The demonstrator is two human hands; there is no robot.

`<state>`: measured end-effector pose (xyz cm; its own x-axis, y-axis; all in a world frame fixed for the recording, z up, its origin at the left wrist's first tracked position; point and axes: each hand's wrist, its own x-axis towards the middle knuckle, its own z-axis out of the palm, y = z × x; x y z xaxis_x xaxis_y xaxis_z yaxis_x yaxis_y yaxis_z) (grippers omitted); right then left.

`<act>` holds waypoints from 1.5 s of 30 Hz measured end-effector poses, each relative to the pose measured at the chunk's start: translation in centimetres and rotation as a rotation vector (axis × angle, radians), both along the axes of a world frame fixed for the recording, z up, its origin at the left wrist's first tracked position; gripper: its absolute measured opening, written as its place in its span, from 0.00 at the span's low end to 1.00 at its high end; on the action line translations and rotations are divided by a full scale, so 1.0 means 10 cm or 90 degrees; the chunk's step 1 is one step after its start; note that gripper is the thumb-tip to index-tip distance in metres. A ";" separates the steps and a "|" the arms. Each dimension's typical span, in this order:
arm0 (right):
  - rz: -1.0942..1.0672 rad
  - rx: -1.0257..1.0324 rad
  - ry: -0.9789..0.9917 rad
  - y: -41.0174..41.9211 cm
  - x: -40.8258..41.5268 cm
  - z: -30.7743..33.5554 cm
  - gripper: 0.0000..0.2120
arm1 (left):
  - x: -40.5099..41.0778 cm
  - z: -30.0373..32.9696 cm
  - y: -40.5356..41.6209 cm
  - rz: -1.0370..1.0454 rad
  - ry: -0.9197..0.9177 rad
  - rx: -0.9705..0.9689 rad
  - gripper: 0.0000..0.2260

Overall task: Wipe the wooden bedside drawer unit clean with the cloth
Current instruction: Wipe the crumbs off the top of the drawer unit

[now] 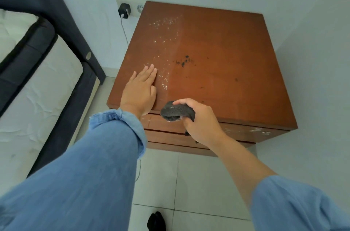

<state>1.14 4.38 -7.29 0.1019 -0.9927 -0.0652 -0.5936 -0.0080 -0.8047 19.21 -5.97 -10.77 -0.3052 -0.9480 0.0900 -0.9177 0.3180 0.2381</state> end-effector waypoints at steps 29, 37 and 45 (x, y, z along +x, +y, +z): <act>-0.340 -0.071 -0.171 -3.58 -0.48 0.32 0.20 | -0.22 0.05 -1.65 0.048 0.004 0.021 0.27; -0.182 -0.106 0.063 -4.45 -0.36 -0.03 0.15 | -0.25 0.04 -1.65 0.057 0.014 0.038 0.28; -0.073 -0.163 0.185 -4.69 -0.28 -0.16 0.15 | -0.22 0.05 -1.68 0.067 0.019 0.046 0.29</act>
